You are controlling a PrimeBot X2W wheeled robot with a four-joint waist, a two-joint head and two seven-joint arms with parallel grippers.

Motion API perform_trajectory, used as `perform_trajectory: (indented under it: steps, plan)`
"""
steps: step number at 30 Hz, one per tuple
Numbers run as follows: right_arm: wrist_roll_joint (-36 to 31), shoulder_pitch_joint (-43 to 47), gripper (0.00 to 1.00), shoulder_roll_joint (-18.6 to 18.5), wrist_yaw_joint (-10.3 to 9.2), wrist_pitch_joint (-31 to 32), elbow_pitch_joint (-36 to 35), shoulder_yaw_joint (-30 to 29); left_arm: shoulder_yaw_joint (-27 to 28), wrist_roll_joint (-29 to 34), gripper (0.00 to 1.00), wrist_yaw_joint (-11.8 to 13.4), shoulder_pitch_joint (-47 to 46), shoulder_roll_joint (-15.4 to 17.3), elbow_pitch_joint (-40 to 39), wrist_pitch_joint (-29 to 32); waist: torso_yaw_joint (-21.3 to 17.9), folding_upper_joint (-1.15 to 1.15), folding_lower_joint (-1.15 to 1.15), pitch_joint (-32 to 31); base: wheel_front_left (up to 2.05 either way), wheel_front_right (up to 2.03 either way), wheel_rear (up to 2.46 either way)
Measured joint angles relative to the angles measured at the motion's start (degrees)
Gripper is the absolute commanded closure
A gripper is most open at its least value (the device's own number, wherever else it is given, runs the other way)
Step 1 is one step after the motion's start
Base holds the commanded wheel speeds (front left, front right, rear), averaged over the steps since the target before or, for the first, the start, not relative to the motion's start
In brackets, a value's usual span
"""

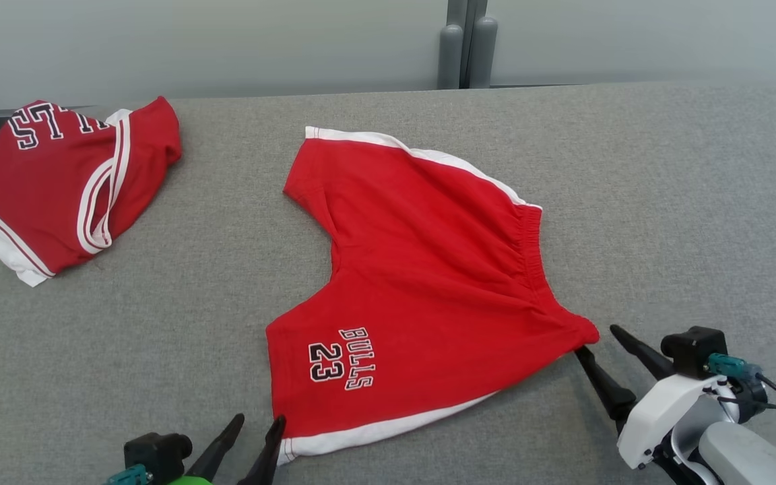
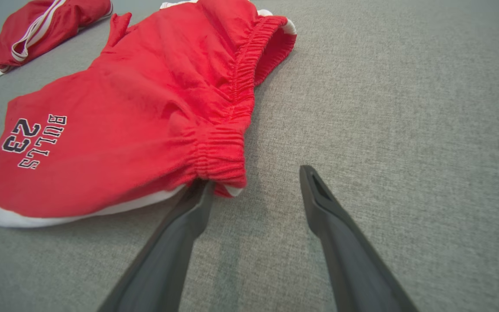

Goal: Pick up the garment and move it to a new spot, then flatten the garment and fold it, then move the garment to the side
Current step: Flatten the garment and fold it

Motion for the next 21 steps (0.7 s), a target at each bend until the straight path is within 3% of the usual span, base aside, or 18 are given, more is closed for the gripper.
perform_trajectory:
  steps: [12, 21]
  plan:
    - [-2.47, 1.90, 0.00, -4.13, -0.51, -0.12, -4.42, -2.02, 2.03, 0.81, 0.00, 0.99, 0.02, 0.93, -3.26, -2.69, -1.23, 0.00, 0.00, -0.51, 0.00, 0.00, 0.00]
    - [-4.75, 2.38, 0.00, -5.79, -3.02, -0.16, -9.70, -7.01, 3.64, 0.87, 0.00, 1.57, -1.07, -0.26, -5.82, -5.22, -2.67, 0.00, 0.00, -1.66, 0.00, 0.00, 0.00]
